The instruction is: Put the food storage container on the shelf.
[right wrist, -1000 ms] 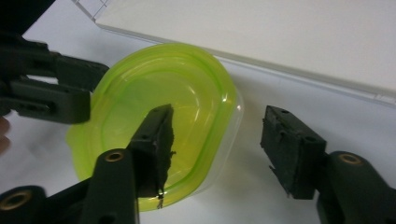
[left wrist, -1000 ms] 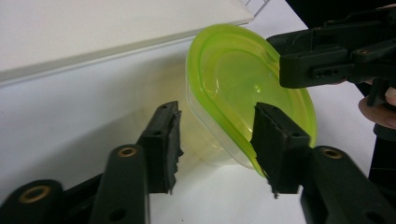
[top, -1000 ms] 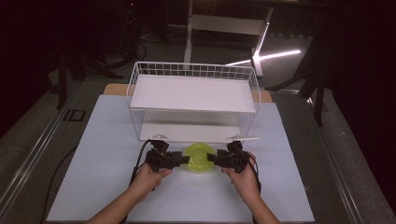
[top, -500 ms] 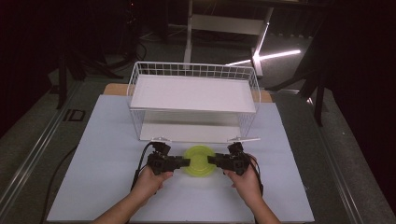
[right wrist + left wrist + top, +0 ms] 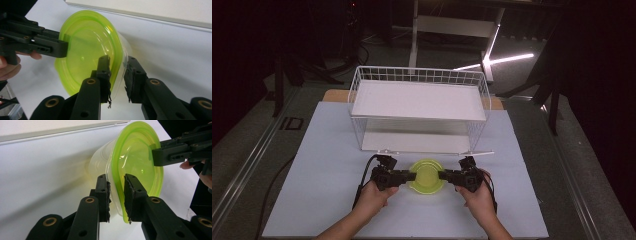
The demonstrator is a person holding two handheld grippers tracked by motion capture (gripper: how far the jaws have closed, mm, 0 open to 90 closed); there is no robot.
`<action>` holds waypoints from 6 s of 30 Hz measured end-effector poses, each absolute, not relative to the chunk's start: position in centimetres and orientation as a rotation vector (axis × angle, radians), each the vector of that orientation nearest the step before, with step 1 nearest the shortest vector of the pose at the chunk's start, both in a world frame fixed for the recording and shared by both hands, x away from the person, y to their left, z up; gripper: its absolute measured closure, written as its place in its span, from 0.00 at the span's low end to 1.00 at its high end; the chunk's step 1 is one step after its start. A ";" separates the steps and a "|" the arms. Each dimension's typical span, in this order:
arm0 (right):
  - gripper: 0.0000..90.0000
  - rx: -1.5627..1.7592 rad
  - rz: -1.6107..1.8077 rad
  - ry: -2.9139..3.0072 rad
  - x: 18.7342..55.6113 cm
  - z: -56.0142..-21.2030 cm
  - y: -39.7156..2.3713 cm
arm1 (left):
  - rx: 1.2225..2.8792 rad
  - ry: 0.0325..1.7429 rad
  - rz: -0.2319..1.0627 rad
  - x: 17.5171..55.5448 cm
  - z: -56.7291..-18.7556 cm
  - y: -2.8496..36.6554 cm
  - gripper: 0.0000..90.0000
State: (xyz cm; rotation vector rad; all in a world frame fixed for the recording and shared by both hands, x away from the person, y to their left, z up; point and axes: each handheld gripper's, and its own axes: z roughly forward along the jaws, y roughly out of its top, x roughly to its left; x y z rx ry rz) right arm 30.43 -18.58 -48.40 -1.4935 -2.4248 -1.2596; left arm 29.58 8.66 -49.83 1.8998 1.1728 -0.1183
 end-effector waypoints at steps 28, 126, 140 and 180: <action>0.89 -1.471 -1.454 -2.494 30.8 -44.7 -16.0 | 1.816 1.135 0.103 29.9 -46.3 11.0 0.90; 1.00 -1.509 -1.460 -2.697 32.7 -49.5 -12.1 | 1.725 1.050 0.281 30.1 -49.9 14.4 0.40; 1.00 -1.589 -1.431 -2.659 34.8 -51.0 -10.9 | 1.814 0.980 0.355 29.1 -51.8 14.1 0.01; 0.76 -1.554 -1.468 -2.687 34.2 -50.1 -11.5 | 1.791 0.885 0.329 28.5 -50.4 14.6 0.01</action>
